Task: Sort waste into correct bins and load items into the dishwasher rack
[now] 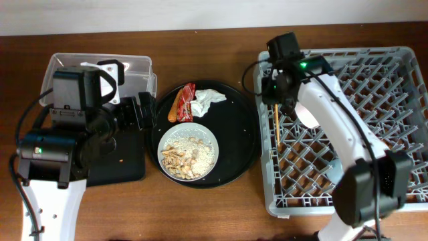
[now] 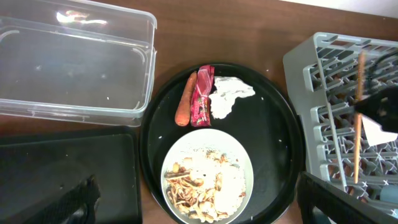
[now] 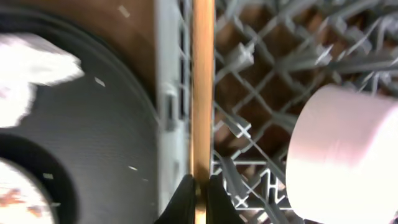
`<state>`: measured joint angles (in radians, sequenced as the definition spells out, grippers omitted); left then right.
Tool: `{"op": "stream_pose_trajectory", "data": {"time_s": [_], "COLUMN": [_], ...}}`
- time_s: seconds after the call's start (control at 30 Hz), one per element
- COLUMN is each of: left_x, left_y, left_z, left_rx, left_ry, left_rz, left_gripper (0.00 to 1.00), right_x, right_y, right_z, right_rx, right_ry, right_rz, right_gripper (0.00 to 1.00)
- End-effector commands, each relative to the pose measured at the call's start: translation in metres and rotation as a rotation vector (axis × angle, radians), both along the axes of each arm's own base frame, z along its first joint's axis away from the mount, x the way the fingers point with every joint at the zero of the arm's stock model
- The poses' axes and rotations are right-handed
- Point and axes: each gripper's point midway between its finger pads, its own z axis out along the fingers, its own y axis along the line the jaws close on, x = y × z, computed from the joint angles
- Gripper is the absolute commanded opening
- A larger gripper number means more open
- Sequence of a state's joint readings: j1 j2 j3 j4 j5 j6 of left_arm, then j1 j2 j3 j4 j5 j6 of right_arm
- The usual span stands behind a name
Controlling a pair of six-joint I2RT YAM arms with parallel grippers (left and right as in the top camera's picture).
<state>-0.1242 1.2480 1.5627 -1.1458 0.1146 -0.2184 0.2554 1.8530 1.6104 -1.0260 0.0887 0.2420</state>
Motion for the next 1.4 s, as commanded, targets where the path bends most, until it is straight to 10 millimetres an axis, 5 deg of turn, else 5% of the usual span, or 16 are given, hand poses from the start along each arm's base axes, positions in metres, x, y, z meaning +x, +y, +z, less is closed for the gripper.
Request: {"op": "stream_pose_trajectory", "data": {"time_s": [0.0, 0.07, 0.17, 0.3, 0.4, 0.43, 0.57, 0.67, 0.8, 1.07, 1.17, 1.37], "left_x": [0.000, 0.000, 0.000, 0.000, 0.000, 0.000, 0.000, 0.000, 0.000, 0.000, 0.000, 0.000], "left_y": [0.003, 0.003, 0.003, 0.003, 0.003, 0.003, 0.003, 0.003, 0.003, 0.003, 0.003, 0.003], "left_z": [0.006, 0.006, 0.006, 0.006, 0.006, 0.006, 0.006, 0.006, 0.006, 0.006, 0.006, 0.006], "left_rx": [0.002, 0.002, 0.002, 0.002, 0.002, 0.002, 0.002, 0.002, 0.002, 0.002, 0.002, 0.002], "left_ry": [-0.018, -0.018, -0.018, -0.018, -0.018, -0.018, -0.018, -0.018, -0.018, -0.018, -0.018, -0.018], "left_rz": [0.013, 0.013, 0.013, 0.013, 0.013, 0.013, 0.013, 0.013, 0.013, 0.013, 0.013, 0.013], "left_gripper": [0.99, 0.99, 0.99, 0.99, 0.99, 0.99, 0.99, 0.99, 0.99, 0.99, 0.99, 0.99], "right_x": [-0.006, -0.008, -0.014, -0.038, -0.077, -0.089, -0.133, -0.161, -0.179, -0.220, -0.219, -0.201], "right_y": [0.007, 0.011, 0.014, 0.032, 0.047, 0.050, 0.058, 0.042, -0.011, -0.048, -0.068, -0.086], "right_z": [-0.007, 0.000, 0.026, 0.089, 0.142, 0.154, 0.193, 0.204, 0.220, 0.229, 0.215, 0.154], "right_rx": [0.015, 0.020, 0.037, 0.123, 0.160, 0.172, 0.218, 0.211, 0.208, 0.085, 0.079, 0.117], "right_ry": [0.034, 0.018, -0.028, -0.158, -0.269, -0.294, -0.389, -0.396, -0.463, -0.610, -0.689, -0.834], "right_rz": [0.071, 0.082, 0.091, 0.155, 0.243, 0.263, 0.345, 0.335, -0.005, 0.102, 0.013, -0.113], "right_gripper": [0.26, 0.57, 0.64, 0.67, 0.73, 0.96, 0.98, 0.98, 0.98, 0.98, 0.98, 0.98]}}
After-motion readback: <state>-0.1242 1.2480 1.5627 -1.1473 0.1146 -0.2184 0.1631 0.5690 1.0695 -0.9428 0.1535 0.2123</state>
